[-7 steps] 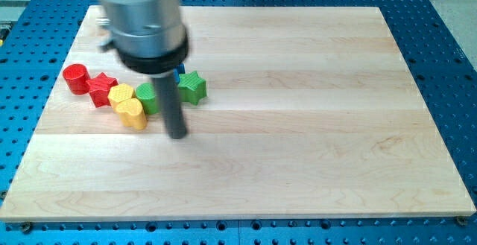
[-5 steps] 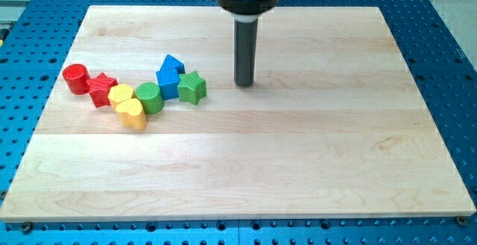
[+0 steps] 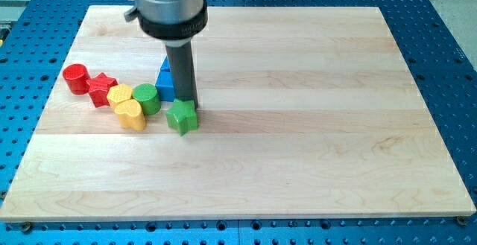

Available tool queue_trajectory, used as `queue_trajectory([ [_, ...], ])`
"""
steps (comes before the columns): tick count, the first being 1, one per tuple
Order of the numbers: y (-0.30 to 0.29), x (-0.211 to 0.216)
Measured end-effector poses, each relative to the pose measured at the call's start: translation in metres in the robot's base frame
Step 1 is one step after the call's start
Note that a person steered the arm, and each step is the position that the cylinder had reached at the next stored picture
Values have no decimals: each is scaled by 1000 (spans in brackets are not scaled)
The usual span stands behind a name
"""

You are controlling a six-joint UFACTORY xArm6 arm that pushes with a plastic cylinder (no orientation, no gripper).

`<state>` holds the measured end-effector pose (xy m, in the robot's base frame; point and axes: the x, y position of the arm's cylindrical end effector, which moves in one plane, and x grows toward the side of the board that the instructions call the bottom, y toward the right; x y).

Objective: Place the green star below the yellow heart

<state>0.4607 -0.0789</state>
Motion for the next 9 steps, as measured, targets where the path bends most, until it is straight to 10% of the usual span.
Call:
queue_trajectory([
  [9, -14, 116],
])
